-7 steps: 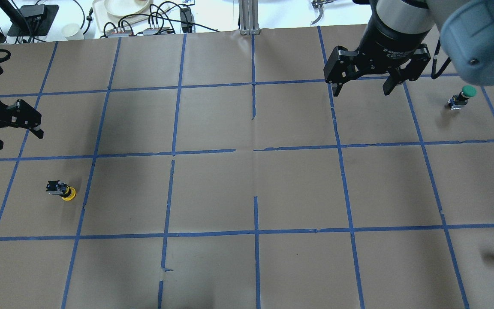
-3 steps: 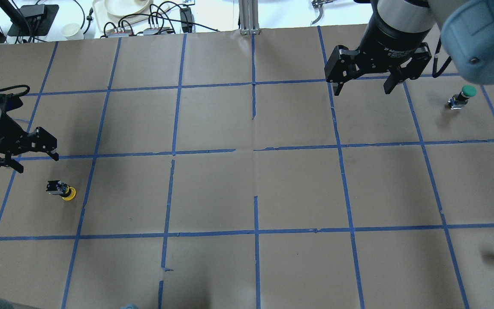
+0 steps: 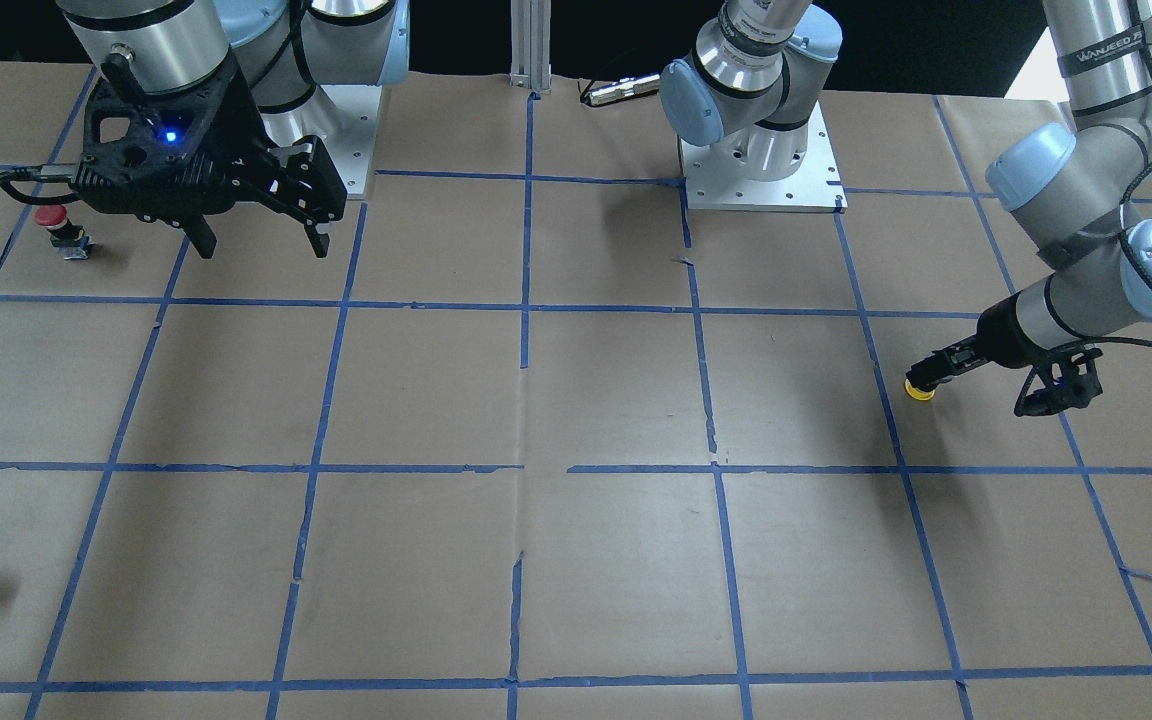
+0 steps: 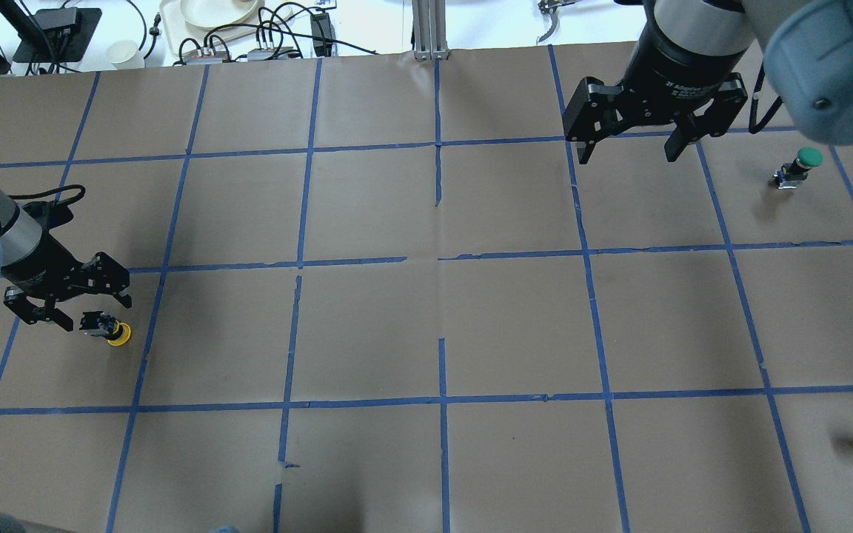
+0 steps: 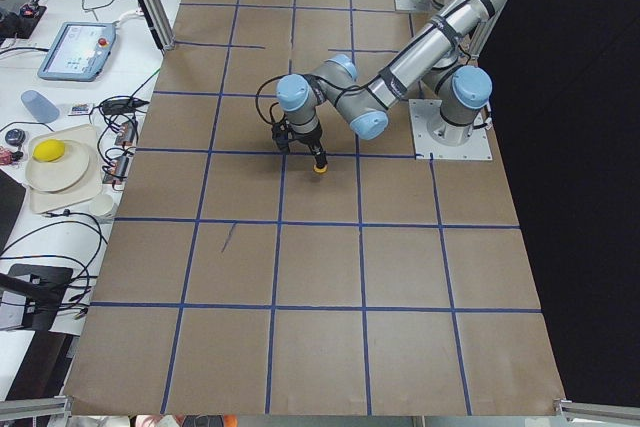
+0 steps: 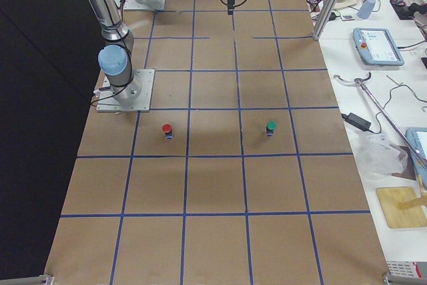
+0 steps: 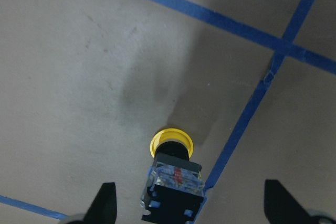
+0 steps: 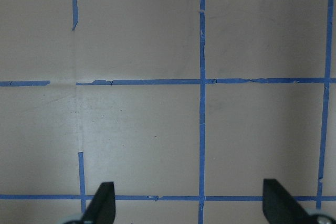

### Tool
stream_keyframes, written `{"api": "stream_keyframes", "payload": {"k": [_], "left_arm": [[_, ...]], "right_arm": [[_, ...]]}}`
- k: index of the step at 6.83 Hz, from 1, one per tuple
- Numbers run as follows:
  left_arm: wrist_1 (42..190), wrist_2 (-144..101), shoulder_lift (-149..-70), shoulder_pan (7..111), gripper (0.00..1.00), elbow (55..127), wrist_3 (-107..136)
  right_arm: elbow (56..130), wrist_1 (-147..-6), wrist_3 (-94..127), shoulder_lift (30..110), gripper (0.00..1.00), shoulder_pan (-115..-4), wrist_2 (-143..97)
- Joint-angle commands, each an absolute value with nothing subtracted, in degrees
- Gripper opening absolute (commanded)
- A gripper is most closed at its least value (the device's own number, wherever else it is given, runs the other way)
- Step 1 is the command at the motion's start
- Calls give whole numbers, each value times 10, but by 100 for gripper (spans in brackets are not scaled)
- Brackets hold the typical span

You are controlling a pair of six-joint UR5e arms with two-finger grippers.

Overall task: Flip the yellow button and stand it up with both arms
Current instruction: 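Move the left gripper down over the lying yellow button, then close the left gripper on the yellow button's body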

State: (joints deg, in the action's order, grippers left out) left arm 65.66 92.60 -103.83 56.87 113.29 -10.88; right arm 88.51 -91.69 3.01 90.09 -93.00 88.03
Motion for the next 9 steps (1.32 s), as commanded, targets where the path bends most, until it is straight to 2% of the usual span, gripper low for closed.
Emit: {"api": "stream_keyframes", "payload": {"k": [1,2,4,8,9], "left_arm": [[648,930,-1044,569,68,1139,-111],[649,931,-1044,569,61,1139,-112],[650,956,-1040,567,56,1138,-138],[651,977,-1044,568,55,1138,-152],[652,975,-1048,569,40,1136,-151]], "right_arm": [[885,-917,30,901,100,-930,881],[885,-917,30,901,100,-931,881],[885,-917,31,901,100,-930,880],[881,-918,31,899,100,-929,877],[877,-918,31,897,100,-924,874]]}}
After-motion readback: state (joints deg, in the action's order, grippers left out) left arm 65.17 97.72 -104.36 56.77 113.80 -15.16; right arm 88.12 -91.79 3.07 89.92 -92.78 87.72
